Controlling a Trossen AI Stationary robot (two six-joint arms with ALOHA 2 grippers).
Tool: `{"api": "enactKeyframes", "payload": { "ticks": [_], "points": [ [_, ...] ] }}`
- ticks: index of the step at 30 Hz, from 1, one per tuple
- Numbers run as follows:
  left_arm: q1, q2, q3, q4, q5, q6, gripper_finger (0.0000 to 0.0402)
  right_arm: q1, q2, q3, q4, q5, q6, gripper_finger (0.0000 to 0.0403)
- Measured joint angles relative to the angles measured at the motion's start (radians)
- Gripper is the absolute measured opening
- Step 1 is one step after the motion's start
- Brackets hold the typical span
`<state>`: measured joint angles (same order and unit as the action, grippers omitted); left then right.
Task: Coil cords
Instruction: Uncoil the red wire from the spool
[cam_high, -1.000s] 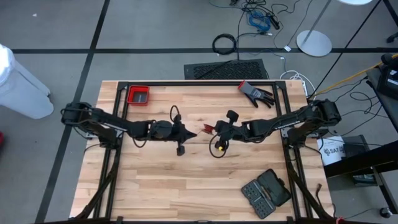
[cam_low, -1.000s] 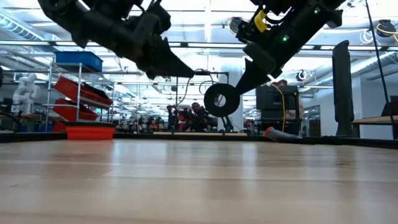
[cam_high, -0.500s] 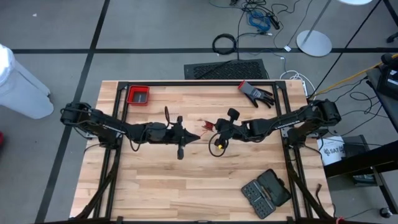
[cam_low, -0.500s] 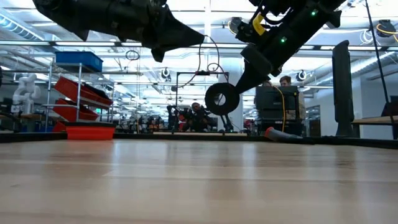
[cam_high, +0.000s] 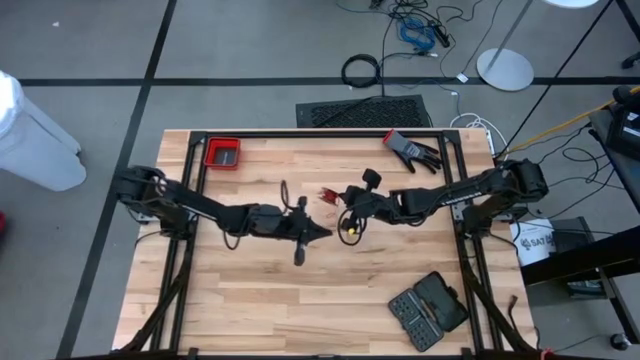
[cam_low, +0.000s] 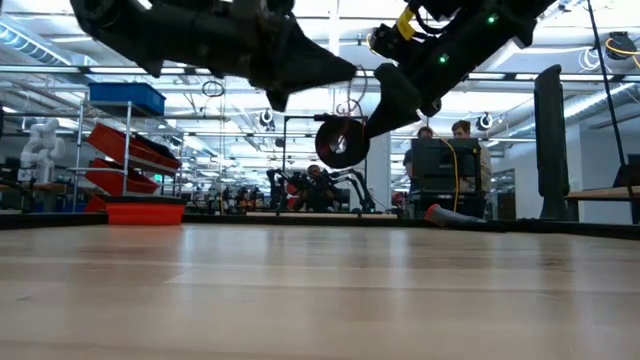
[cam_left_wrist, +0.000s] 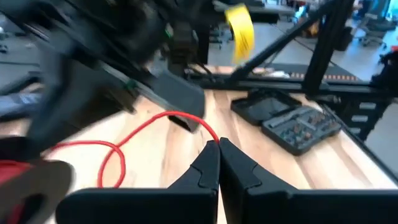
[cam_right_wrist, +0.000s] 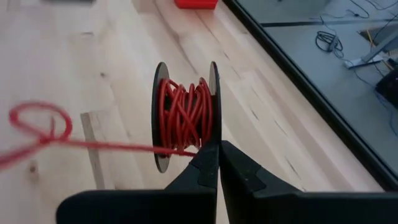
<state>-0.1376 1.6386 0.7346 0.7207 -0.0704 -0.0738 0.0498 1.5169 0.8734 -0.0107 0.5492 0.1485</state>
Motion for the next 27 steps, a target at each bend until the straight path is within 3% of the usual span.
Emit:
{"api": "enactKeyframes", "payload": {
  "ticks": [11, 27],
  "points": [
    [0.014, 0.145, 0.039, 0.0, 0.015, 0.0, 0.0004, -0.01, -0.001, 0.0, 0.059, -0.036, -0.035, 0.0],
    [0.066, 0.167, 0.039, -0.195, 0.014, 0.002, 0.0004, -0.005, -0.103, 0.0, 0.006, -0.109, -0.056, 0.0]
  ]
}}
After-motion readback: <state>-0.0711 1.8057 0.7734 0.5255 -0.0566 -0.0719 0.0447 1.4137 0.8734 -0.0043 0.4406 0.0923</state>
